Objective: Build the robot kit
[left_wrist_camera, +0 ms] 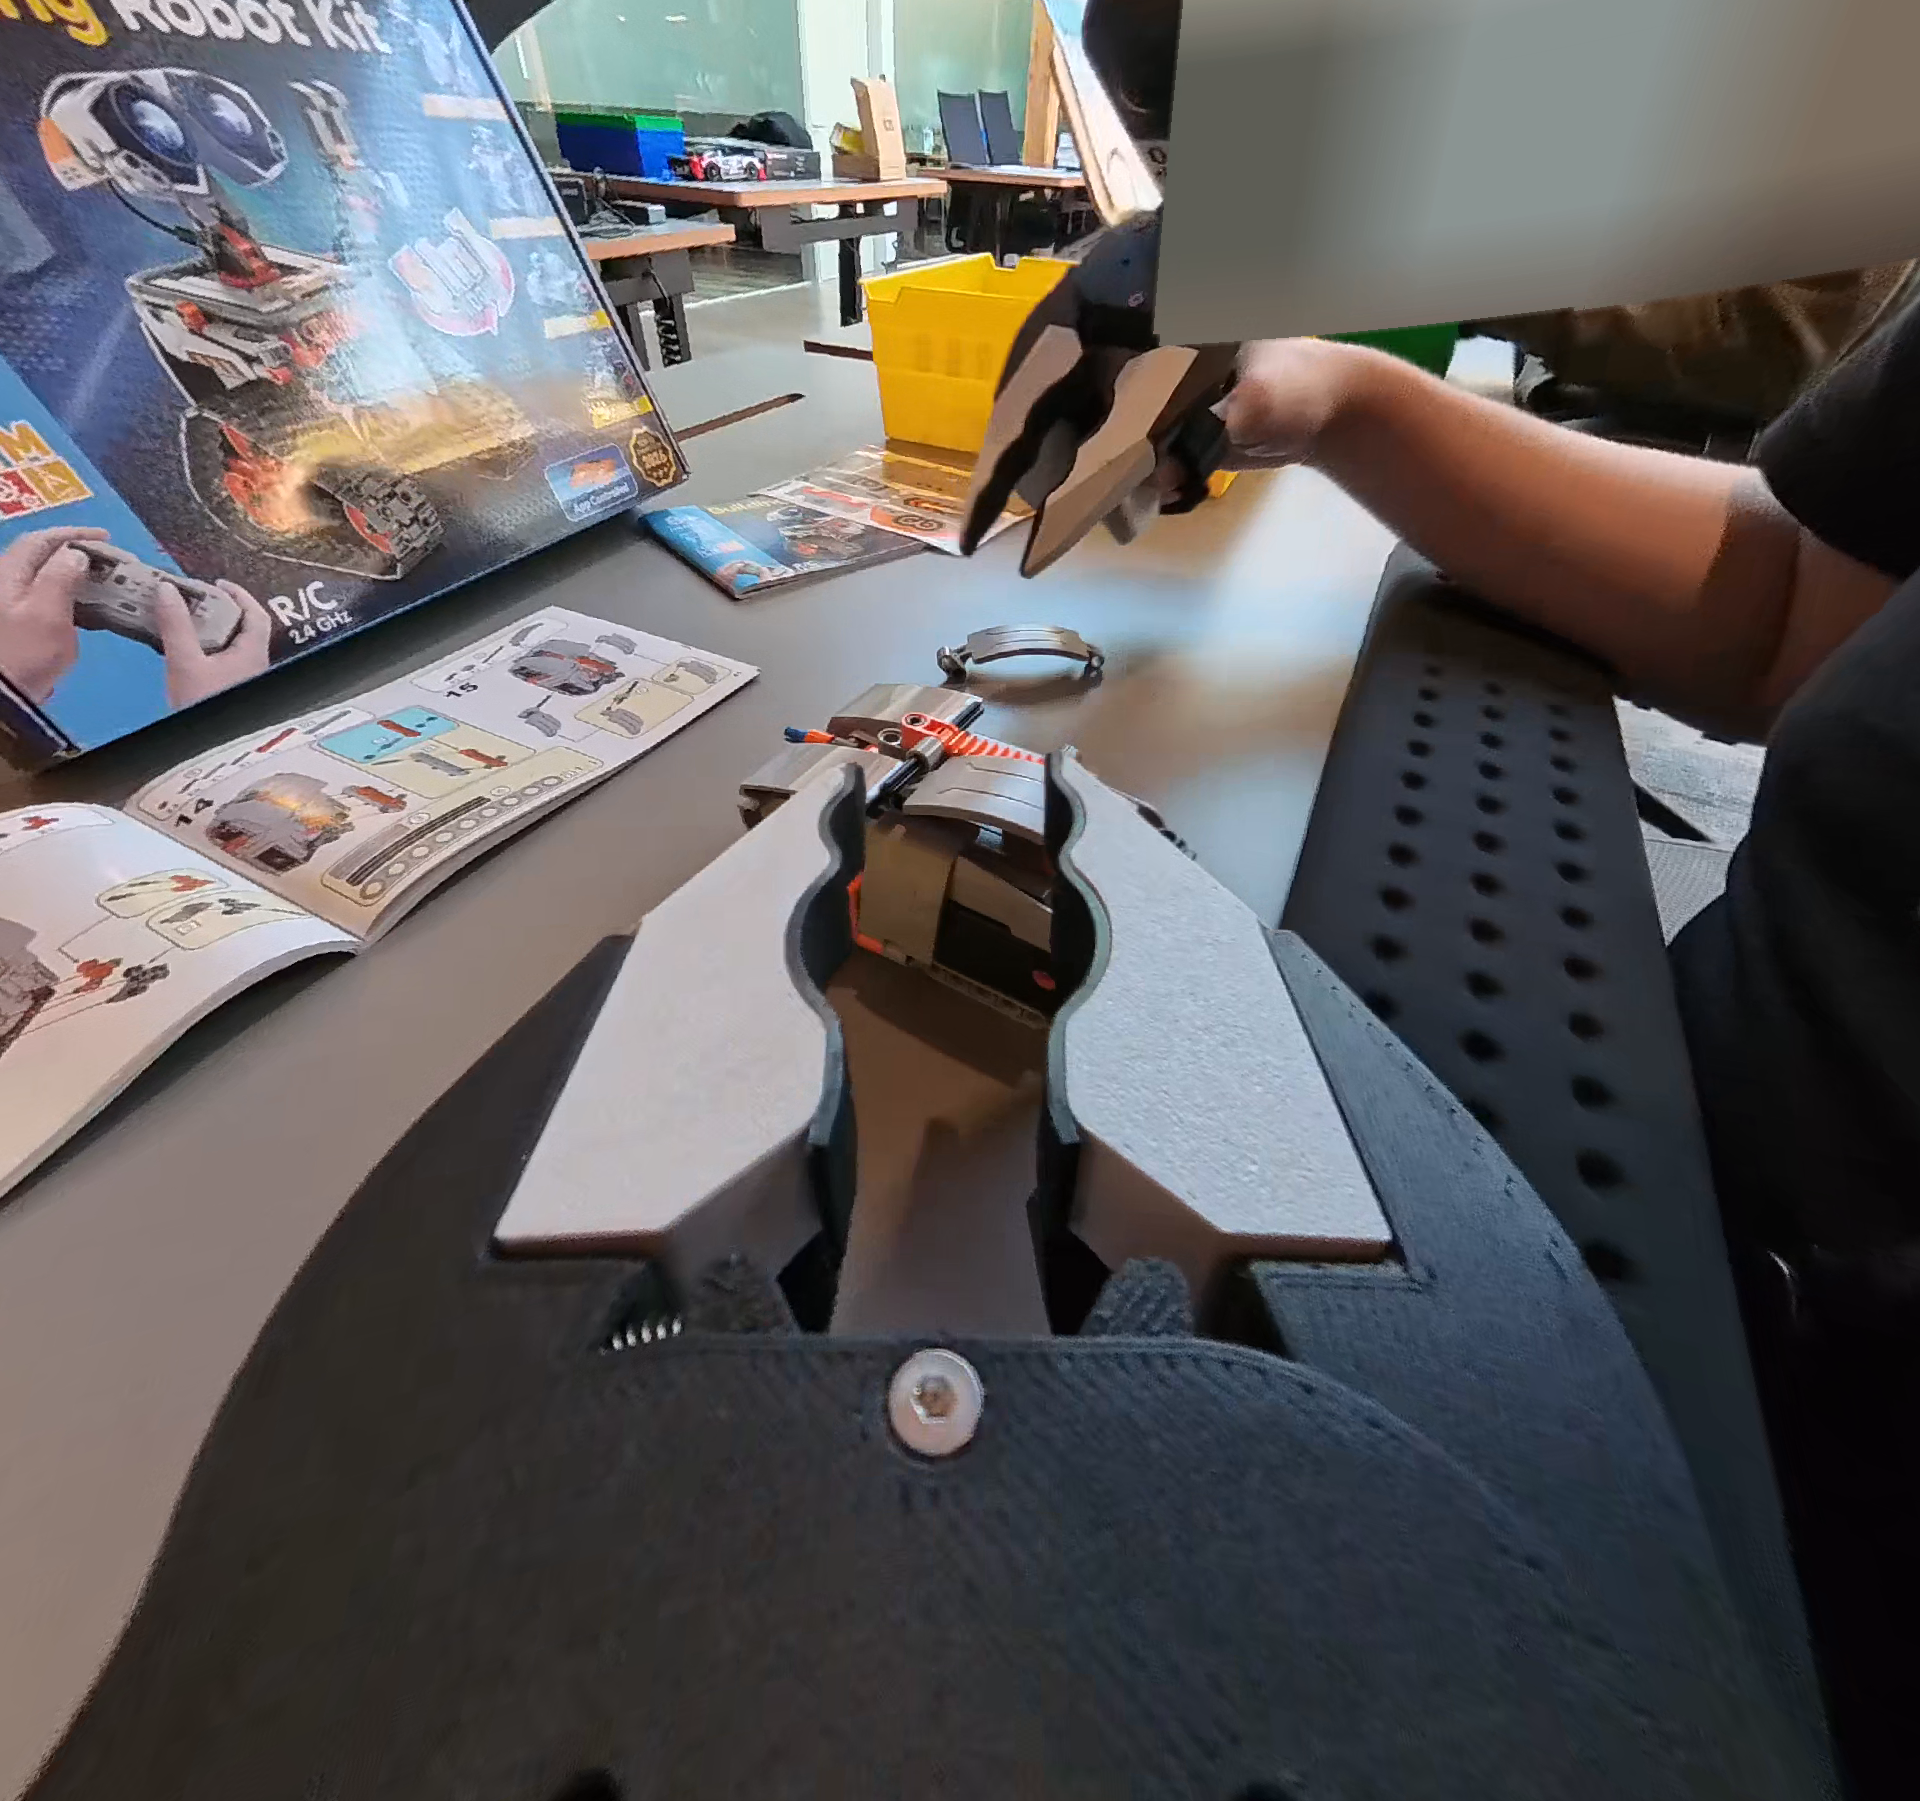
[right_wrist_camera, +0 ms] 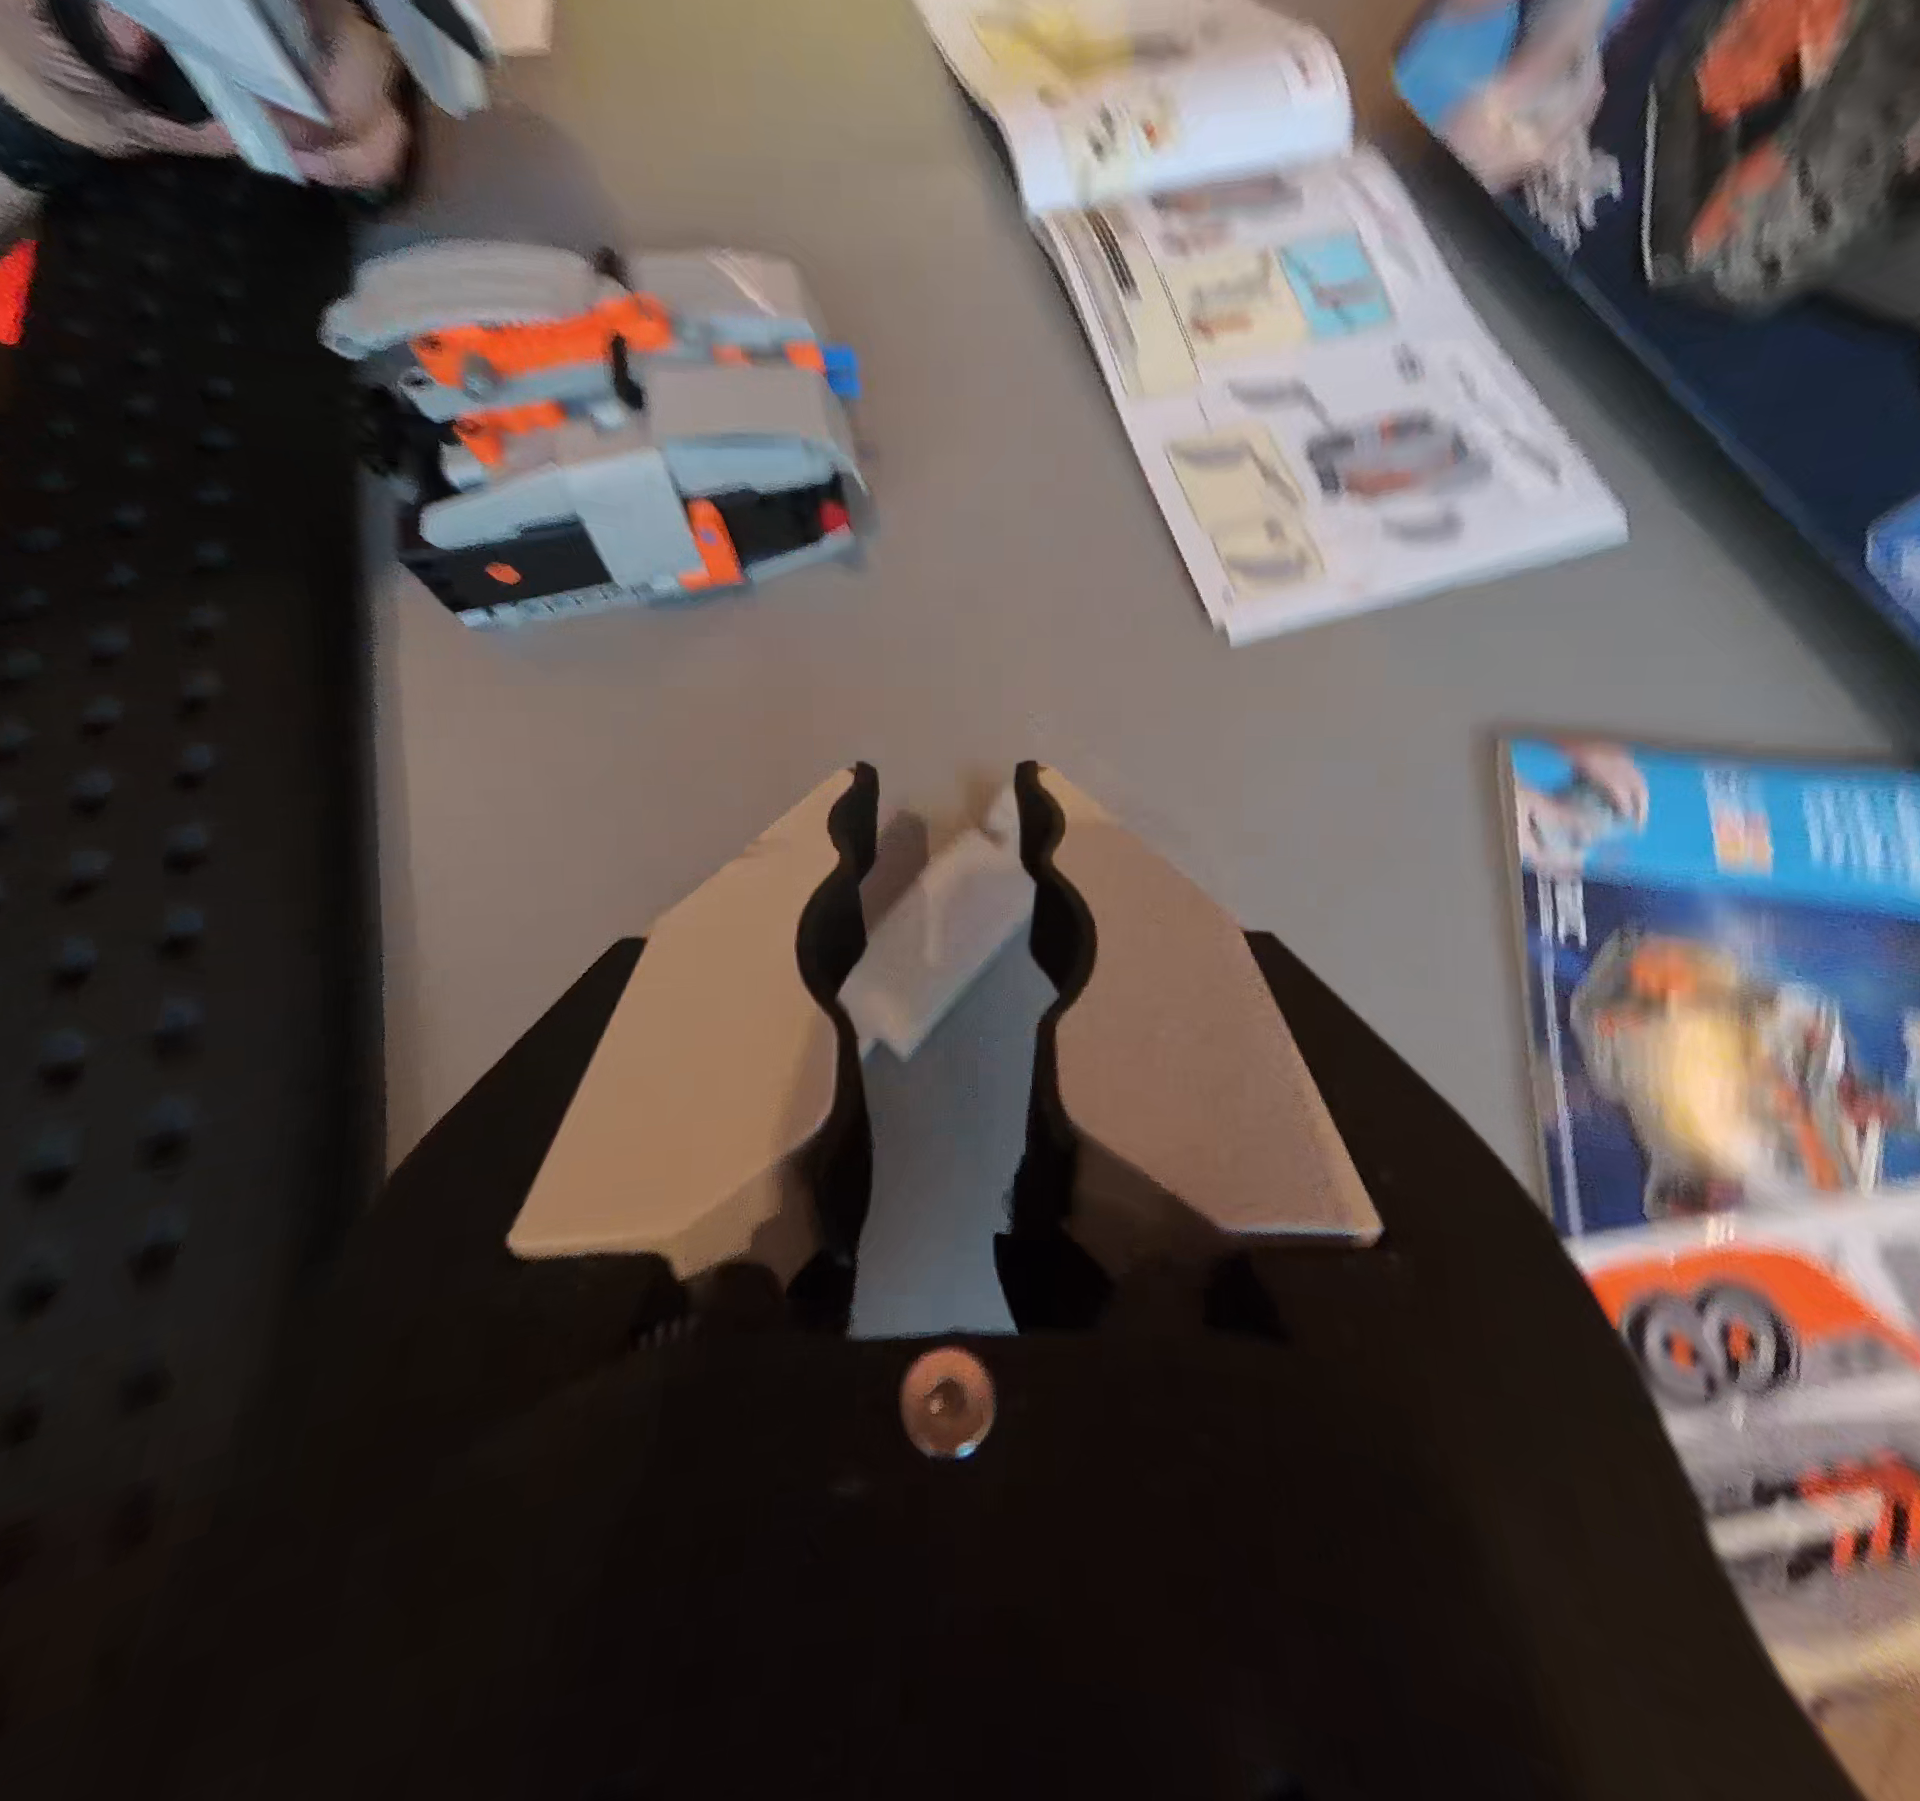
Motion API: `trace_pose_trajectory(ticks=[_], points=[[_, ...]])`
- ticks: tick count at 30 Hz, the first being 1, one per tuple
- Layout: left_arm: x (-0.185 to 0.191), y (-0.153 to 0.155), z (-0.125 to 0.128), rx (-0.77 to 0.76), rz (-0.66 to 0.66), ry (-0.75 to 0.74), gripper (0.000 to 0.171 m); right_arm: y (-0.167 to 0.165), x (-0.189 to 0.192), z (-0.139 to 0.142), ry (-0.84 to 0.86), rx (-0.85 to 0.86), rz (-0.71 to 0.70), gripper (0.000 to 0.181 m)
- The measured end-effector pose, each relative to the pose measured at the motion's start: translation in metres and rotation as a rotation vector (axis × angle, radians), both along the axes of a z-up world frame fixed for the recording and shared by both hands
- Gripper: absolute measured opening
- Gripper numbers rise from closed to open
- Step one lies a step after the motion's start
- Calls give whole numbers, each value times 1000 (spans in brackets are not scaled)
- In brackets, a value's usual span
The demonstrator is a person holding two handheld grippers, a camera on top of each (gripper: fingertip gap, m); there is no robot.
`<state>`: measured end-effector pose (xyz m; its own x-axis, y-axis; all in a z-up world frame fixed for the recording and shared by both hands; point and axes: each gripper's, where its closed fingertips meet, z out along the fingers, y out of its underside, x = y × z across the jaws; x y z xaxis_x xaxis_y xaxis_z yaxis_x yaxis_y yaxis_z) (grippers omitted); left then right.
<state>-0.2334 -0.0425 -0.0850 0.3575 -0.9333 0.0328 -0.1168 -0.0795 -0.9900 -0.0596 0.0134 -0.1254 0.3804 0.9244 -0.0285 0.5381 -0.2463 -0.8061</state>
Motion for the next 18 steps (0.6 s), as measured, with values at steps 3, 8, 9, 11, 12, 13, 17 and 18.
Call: trace_pose_trajectory(ticks=[3,8,9,11,12,13,17,18], points=[[2,0,-4,-1,-4,21,32,6,26,-17,-10,-98,-166,30],[4,1,-10,-12,-7,49,31,-7,24,-32,107,-351,-269,42],[4,2,-11,-16,-4,53,31,-9,22,-37,96,-376,-273,41],[4,3,-13,-21,1,60,31,-13,19,-44,54,-377,-256,31],[4,3,-13,-21,4,62,32,-15,16,-45,35,-370,-238,23],[4,4,-13,-17,9,64,32,-17,13,-46,18,-369,-219,20],[0,9,-5,1,76,45,31,-25,-2,-43,69,-432,-186,0],[-2,10,1,4,104,28,30,-25,-6,-40,108,-448,-192,0]])
